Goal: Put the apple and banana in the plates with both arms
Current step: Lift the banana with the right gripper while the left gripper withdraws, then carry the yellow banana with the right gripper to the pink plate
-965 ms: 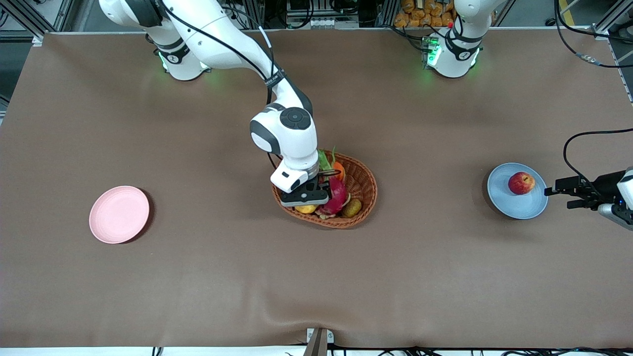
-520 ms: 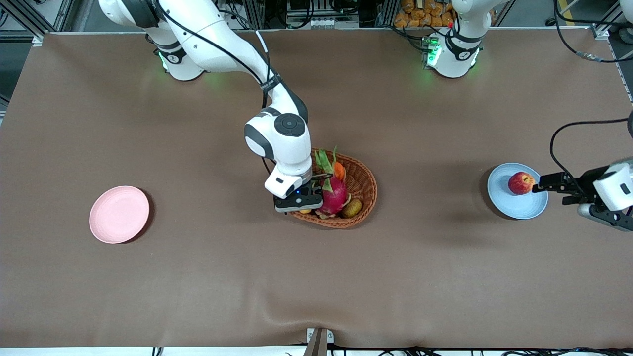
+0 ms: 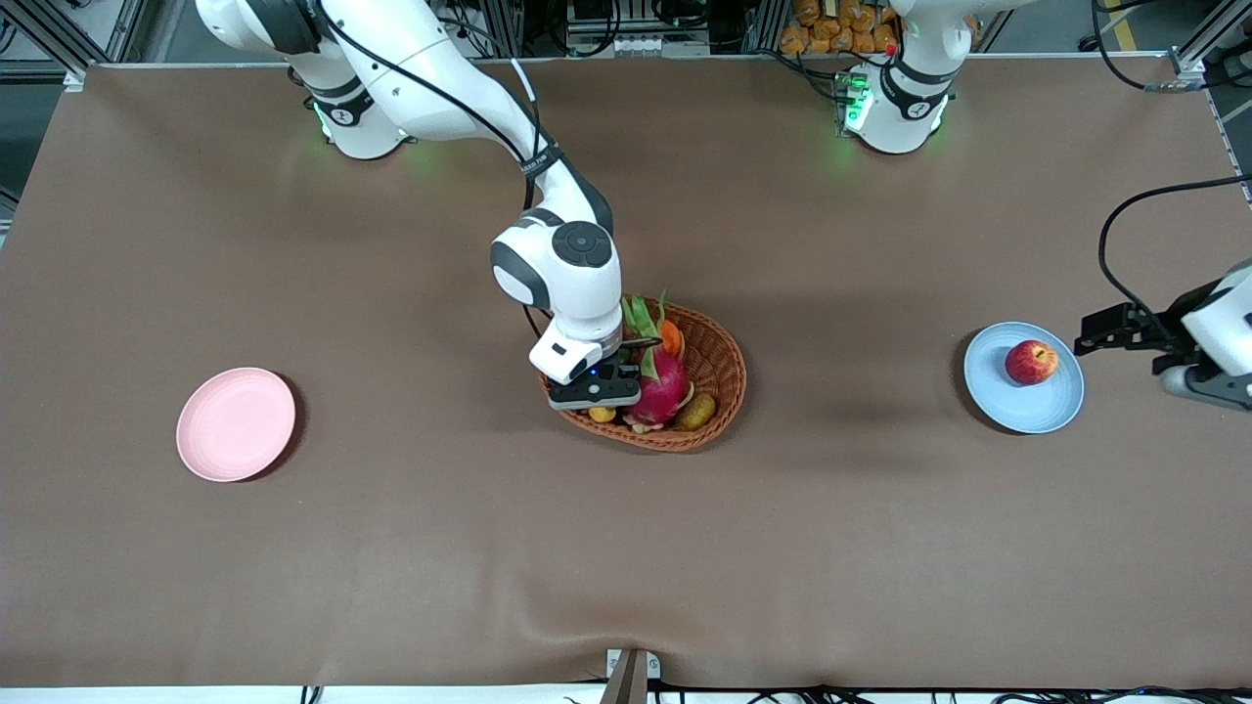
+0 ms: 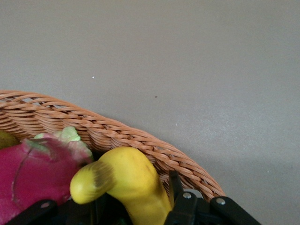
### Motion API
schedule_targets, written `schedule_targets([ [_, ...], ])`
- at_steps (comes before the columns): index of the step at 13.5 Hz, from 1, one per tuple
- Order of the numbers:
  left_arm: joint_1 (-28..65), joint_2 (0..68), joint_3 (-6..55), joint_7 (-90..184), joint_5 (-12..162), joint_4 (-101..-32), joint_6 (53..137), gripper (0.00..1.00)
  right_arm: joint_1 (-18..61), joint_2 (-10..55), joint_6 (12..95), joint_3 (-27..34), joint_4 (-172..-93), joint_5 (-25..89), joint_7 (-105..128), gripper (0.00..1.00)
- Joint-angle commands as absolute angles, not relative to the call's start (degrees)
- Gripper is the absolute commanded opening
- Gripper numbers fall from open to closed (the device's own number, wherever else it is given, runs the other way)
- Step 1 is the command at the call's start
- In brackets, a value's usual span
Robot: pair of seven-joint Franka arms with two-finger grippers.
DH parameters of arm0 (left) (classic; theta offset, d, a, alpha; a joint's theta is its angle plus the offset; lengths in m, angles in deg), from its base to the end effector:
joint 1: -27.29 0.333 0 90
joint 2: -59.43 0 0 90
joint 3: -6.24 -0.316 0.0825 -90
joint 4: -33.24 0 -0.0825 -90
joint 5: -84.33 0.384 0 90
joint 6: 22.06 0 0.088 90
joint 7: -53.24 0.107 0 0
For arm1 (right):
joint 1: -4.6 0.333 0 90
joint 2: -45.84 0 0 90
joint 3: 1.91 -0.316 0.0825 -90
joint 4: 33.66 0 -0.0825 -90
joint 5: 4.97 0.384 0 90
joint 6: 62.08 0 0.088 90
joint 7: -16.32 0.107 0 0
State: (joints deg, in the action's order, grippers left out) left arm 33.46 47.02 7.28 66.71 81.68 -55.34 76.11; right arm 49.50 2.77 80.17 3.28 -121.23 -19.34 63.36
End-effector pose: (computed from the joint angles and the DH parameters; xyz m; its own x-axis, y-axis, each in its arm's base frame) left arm 0.6216 0.0525 0.5206 0.9897 -0.1381 -0.0365 -0.1358 -0.9890 0.0594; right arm 0.5527 0.4755 0.2344 0.9502 0.0887 0.2988 0.0794 -0.9959 0.0432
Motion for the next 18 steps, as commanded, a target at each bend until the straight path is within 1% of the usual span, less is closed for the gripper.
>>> schedule_targets([
  [1, 28.7, 49.3, 2.4, 62.2, 80.5, -55.2, 74.4, 1.0, 49.8, 3.3, 79.2, 3.4, -121.4, -18.8, 64.3, 0.44],
  [2, 27.7, 50.1, 1.4, 61.4, 80.7, -55.3, 73.8, 1.0, 49.8, 3.4, 79.3, 3.4, -121.4, -18.8, 64.3, 0.26],
  [3, 27.2, 51.2, 1.2, 58.8, 80.7, -55.4, 72.7, 1.0, 49.8, 3.6, 79.1, 3.4, -121.3, -18.8, 64.3, 0.04],
  [4, 27.1, 52.0, 1.3, 54.1, 80.8, -55.4, 71.3, 1.0, 49.8, 3.8, 79.1, 3.4, -121.3, -18.8, 64.2, 0.0],
  [6, 25.8, 53.4, 1.5, 46.3, 81.4, -55.4, 69.3, 1.0, 49.7, 5.1, 78.4, 3.4, -121.3, -18.7, 64.0, 0.0],
  [9, 26.1, 56.6, 1.8, 48.5, 81.8, -56.1, 67.3, 1.0, 48.3, 9.1, 70.8, 3.4, -120.0, -18.3, 64.0, 0.0],
  [12, 26.1, 58.8, 1.8, 48.3, 81.9, -56.4, 67.1, 1.0, 44.7, 13.7, 67.3, 3.4, -119.2, -15.2, 63.5, 0.0],
  [14, 26.6, 60.9, 1.8, 49.2, 81.8, -58.5, 65.0, 1.0, 42.1, 16.4, 65.4, 3.3, -119.1, -13.7, 63.1, 0.0],
  [16, 26.7, 63.6, 1.8, 49.4, 81.9, -60.4, 64.9, 1.0, 38.9, 19.8, 59.0, 3.4, -119.2, -13.6, 55.9, 0.0],
  [18, 26.6, 64.6, 1.9, 49.0, 82.0, -61.1, 64.8, 1.0, 34.7, 23.1, 51.8, 3.5, -119.7, -13.6, 43.3, 0.0],
])
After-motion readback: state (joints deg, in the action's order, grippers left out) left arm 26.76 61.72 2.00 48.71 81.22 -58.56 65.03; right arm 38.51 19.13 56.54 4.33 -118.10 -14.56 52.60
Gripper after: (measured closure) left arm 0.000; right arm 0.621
